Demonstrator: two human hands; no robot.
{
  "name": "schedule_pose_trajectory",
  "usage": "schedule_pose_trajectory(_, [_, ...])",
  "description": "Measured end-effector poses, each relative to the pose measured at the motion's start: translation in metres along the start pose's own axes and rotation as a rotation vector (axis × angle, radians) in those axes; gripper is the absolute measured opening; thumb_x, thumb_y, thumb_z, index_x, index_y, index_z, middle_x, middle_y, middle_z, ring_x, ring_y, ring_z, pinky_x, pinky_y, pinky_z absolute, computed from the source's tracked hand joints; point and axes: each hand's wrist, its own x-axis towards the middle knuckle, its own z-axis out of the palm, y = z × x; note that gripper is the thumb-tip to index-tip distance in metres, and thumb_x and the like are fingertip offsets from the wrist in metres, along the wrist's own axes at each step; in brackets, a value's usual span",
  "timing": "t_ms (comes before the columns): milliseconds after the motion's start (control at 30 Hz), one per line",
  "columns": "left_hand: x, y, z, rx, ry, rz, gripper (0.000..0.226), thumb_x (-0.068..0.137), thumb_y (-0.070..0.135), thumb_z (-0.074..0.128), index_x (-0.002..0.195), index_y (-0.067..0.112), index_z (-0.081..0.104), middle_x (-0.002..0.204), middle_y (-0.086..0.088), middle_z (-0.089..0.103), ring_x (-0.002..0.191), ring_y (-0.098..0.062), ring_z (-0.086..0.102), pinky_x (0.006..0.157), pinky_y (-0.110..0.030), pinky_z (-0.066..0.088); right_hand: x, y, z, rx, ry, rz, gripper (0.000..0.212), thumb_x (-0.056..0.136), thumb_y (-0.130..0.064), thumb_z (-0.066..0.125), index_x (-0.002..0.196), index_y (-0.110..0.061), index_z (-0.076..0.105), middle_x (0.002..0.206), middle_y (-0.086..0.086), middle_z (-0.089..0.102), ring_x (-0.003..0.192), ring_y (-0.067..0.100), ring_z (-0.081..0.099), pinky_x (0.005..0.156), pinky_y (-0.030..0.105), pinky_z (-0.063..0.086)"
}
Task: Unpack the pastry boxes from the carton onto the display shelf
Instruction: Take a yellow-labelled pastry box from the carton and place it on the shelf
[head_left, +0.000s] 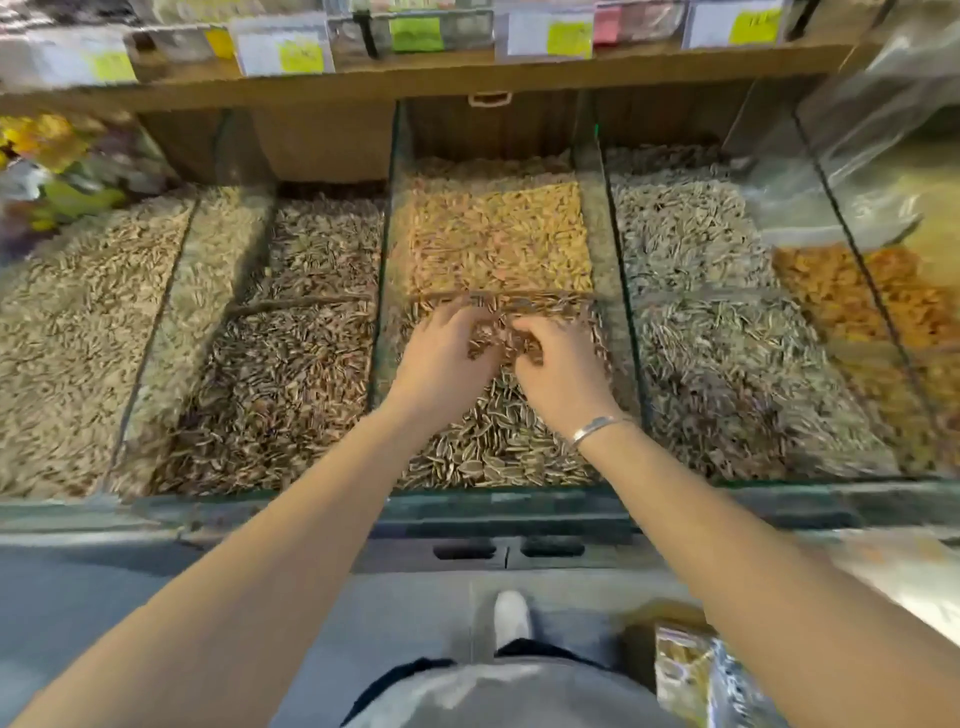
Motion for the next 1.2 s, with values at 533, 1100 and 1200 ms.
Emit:
schedule_pose_trajectory(533, [-0.244,0.048,0.156,-0.230,-0.374,0.032,0.030,0.094,0.016,0.052,0.124,0.020,0.056,0.142,0.001,0.046,0.131,-0.014,0.043,0.093,-0.015,0.028,-0.331,0.103,0.019,0.164,0.107,0.498,0.035,0.089,0.000,0.045,0.119,-0.009,0.060,0.117,0.013,0.062,0.109,0.028,0.056,0.092,0.036,0.044])
schedule_pose_trajectory(1100, [-0.316,0.183,0.420,-0.252,-0.705,-0.584,0.030,0.091,0.024,0.054,0.119,0.017,0.055,0.098,-0.003,0.061,0.074,-0.014,0.051,0.065,-0.028,0.043,-0.477,0.373,-0.063,0.402,-0.053,0.972,0.024,0.090,-0.005,0.047,0.105,-0.010,0.064,0.110,0.012,0.066,0.099,0.028,0.060,0.083,0.027,0.045])
schedule_pose_trajectory(1200, [-0.320,0.182,0.471,-0.237,-0.690,-0.680,0.040,0.090,0.028,0.056,0.127,0.015,0.051,0.106,-0.004,0.060,0.084,-0.019,0.055,0.070,-0.028,0.041,-0.478,0.424,-0.063,0.316,-0.149,0.931,0.030,0.089,-0.006,0.045,0.113,-0.011,0.063,0.110,0.010,0.066,0.102,0.031,0.059,0.088,0.031,0.046])
